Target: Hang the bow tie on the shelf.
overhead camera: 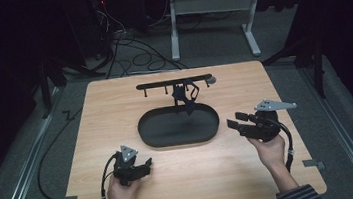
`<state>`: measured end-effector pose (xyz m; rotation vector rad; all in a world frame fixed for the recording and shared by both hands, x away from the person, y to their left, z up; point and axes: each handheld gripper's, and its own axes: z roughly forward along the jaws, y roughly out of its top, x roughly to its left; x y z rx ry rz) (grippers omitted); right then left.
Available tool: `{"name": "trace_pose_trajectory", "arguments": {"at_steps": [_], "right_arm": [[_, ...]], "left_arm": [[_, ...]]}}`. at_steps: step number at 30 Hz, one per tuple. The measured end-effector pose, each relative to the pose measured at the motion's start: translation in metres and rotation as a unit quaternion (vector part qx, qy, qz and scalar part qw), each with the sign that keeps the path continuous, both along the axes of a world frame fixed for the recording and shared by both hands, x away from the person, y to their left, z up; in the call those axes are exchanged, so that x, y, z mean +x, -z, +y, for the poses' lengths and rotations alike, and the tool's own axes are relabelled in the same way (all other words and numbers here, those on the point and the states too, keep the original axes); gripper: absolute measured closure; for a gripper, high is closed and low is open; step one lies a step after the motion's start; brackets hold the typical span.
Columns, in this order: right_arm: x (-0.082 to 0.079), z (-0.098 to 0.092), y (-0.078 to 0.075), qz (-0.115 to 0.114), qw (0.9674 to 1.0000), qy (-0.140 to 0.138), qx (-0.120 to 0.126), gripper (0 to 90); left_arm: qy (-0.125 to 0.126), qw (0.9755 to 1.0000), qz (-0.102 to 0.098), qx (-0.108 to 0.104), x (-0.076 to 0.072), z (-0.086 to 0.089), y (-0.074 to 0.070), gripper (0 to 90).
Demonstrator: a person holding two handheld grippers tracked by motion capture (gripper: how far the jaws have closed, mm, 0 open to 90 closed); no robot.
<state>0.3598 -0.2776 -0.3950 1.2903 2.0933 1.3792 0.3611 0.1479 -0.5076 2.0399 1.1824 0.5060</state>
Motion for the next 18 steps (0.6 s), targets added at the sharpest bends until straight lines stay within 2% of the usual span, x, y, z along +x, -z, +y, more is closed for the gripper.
{"name": "trace_pose_trajectory", "arguments": {"at_steps": [18], "right_arm": [[-0.003,0.001,0.02,0.024,0.9996,0.0,0.011,51.1]], "left_arm": [[0.0,1.0,0.001,0.001,0.0,0.0,0.0,26.9]]}}
